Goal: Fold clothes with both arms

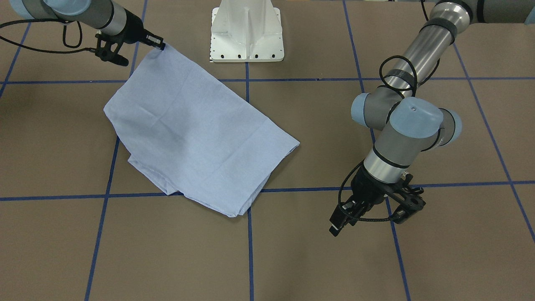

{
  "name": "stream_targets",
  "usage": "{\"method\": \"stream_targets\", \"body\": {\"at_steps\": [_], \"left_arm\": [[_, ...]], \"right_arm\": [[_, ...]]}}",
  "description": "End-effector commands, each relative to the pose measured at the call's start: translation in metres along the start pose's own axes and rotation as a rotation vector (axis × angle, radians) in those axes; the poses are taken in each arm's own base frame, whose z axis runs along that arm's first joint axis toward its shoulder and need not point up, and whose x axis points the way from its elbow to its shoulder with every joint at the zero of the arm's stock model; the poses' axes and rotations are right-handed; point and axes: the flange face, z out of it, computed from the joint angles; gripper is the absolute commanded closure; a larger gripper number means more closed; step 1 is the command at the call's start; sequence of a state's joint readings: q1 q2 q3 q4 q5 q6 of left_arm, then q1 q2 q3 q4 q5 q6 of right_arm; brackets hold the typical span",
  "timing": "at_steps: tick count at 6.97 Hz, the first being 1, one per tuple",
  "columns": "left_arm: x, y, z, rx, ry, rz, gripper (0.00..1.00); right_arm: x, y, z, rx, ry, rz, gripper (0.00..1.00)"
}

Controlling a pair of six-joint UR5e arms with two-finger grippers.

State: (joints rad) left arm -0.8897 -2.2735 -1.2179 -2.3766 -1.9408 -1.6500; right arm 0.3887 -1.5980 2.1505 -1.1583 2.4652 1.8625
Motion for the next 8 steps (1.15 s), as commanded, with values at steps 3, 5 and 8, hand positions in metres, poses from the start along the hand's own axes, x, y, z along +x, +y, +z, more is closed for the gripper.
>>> {"method": "stream_targets", "body": {"at_steps": [3, 5, 8], "left_arm": [[-0.026, 0.072, -0.058, -0.137, 0.071, -0.088, 0.26], [-0.062, 0.155, -0.053, -0.21, 0.047, -0.104, 0.23], [-0.08, 0.256, -0.018, -0.243, -0.029, -0.158, 0.23]], "right_arm": [[-0.023, -0.019, -0.058, 0.06, -0.118, 0.005, 0.0], [-0.069, -0.102, -0.13, 0.249, -0.261, 0.074, 0.0], [-0.094, -0.148, -0.149, 0.559, -0.323, 0.067, 0.0]]}}
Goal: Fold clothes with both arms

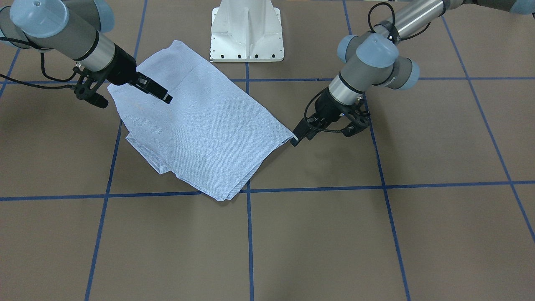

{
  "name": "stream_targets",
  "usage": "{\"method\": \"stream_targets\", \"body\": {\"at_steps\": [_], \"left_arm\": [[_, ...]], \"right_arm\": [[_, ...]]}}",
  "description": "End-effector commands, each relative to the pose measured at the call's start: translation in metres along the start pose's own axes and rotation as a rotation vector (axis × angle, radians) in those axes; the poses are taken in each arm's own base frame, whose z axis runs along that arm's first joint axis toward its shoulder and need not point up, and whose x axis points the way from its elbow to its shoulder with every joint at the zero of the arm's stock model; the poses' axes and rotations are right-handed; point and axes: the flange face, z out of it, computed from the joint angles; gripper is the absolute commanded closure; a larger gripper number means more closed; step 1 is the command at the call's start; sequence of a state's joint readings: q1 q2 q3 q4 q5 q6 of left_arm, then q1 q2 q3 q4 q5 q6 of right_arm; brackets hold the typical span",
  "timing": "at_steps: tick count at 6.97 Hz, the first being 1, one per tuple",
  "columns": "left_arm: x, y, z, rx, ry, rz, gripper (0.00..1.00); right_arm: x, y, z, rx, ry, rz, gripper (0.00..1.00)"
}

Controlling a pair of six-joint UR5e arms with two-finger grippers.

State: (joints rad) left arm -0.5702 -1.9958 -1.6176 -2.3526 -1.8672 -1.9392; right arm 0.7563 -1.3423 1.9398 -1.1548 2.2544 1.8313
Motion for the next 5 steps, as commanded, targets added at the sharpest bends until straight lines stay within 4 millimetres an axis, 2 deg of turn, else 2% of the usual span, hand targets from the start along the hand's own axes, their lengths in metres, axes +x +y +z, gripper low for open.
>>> {"method": "stream_targets", "body": {"at_steps": [1, 3, 5], "left_arm": [[-0.011, 0.033, 0.022, -0.009, -0.04, -0.012, 0.23], [-0.016, 0.044, 0.031, -0.023, -0.056, -0.007, 0.25], [-0.015, 0.044, 0.031, -0.023, -0.055, -0.006, 0.27]], "right_arm": [[-0.02, -0.029, 0.018, 0.128, -0.011, -0.028, 0.0], [-0.024, -0.031, 0.018, 0.136, -0.015, -0.028, 0.0], [-0.024, -0.031, 0.018, 0.136, -0.014, -0.027, 0.0]]}}
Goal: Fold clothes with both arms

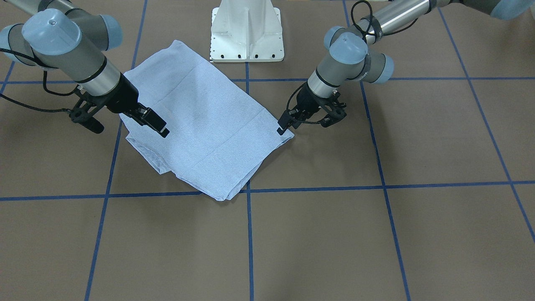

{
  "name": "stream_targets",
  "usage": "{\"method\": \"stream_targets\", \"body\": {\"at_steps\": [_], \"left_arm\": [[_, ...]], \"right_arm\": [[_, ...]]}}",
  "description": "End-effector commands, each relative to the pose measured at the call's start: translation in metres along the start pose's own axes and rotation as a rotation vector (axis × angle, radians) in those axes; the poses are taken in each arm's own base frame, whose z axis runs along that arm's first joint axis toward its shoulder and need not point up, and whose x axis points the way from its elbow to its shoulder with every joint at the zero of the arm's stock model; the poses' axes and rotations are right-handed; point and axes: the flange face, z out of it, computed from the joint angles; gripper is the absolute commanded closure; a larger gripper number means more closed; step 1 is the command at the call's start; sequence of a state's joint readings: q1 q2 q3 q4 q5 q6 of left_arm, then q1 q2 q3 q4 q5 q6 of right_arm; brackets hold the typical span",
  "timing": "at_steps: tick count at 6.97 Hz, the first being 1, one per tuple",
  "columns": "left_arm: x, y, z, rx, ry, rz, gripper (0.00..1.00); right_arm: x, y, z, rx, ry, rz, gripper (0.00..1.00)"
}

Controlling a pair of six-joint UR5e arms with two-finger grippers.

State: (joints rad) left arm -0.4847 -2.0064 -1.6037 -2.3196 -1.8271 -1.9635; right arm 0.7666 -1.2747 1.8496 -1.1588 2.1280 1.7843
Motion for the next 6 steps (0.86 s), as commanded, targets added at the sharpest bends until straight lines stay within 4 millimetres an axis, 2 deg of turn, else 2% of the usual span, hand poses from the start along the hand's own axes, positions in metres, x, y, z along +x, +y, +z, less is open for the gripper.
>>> {"method": "stream_targets", "body": {"at_steps": [1, 4, 6], "left_arm": [[0.0, 0.001, 0.001, -0.001, -0.001, 0.002, 0.3], [0.002, 0.0, 0.011, 0.002, -0.013, 0.005, 0.3], [0.0, -0.001, 0.013, 0.004, -0.017, 0.006, 0.36]], "right_arm": [[-0.001, 0.0, 0.0, 0.0, -0.001, -0.001, 0.0], [0.0, -0.001, 0.001, 0.001, 0.003, 0.002, 0.0], [0.001, -0.002, 0.005, 0.0, 0.009, 0.004, 0.0]]}}
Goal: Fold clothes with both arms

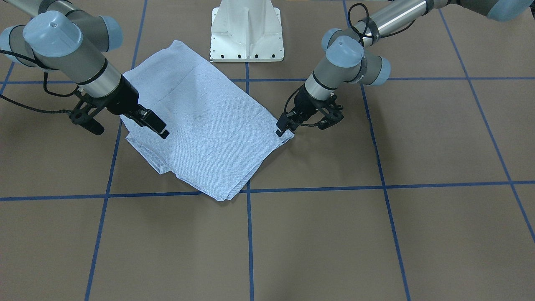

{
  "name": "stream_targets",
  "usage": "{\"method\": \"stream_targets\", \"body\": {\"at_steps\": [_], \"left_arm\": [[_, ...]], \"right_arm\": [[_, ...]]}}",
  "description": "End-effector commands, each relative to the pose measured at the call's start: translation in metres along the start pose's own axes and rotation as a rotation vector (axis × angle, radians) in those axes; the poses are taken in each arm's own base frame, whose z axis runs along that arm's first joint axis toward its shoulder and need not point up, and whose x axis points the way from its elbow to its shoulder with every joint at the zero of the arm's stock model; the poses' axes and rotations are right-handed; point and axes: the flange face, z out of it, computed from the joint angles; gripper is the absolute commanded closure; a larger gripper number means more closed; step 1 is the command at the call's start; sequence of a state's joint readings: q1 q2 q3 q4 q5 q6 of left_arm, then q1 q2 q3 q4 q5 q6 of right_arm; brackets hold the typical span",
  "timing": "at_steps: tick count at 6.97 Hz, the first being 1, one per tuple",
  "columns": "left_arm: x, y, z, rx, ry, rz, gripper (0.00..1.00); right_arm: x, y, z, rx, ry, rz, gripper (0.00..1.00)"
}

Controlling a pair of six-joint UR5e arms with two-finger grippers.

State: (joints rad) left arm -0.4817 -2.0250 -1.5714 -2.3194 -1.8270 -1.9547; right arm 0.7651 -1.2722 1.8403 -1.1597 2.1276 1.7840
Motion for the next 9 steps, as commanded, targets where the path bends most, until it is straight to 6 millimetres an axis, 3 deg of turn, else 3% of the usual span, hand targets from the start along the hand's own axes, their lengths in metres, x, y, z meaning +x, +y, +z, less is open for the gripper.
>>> {"method": "stream_targets", "body": {"at_steps": [1, 2, 4, 5, 6, 7, 8, 9], "left_arm": [[0.0, -0.001, 0.001, 0.002, -0.001, -0.008, 0.74], [0.0, -0.002, 0.001, 0.003, -0.003, -0.003, 1.0], [0.001, -0.007, -0.002, 0.008, 0.002, 0.005, 1.0], [0.01, -0.028, -0.012, 0.039, 0.016, 0.062, 1.0], [0.023, -0.076, -0.031, 0.106, 0.035, 0.119, 1.0], [0.051, -0.128, -0.034, 0.181, 0.034, 0.152, 1.0], [0.088, -0.18, -0.023, 0.245, 0.013, 0.157, 1.0], [0.125, -0.22, -0.015, 0.289, 0.006, 0.179, 1.0]], "right_arm": [[0.0, 0.001, 0.002, -0.002, 0.003, 0.001, 0.0], [0.0, 0.001, 0.002, -0.002, 0.002, 0.002, 0.0], [-0.006, 0.001, 0.003, -0.003, -0.002, 0.004, 0.0], [-0.007, 0.002, 0.002, -0.003, -0.003, 0.006, 0.0], [-0.006, 0.002, 0.003, -0.004, -0.003, 0.007, 0.0], [-0.007, 0.003, 0.003, -0.004, -0.004, 0.008, 0.0], [-0.007, 0.004, 0.003, -0.007, -0.004, 0.006, 0.0], [-0.007, 0.005, 0.004, -0.008, -0.004, 0.004, 0.0]]}}
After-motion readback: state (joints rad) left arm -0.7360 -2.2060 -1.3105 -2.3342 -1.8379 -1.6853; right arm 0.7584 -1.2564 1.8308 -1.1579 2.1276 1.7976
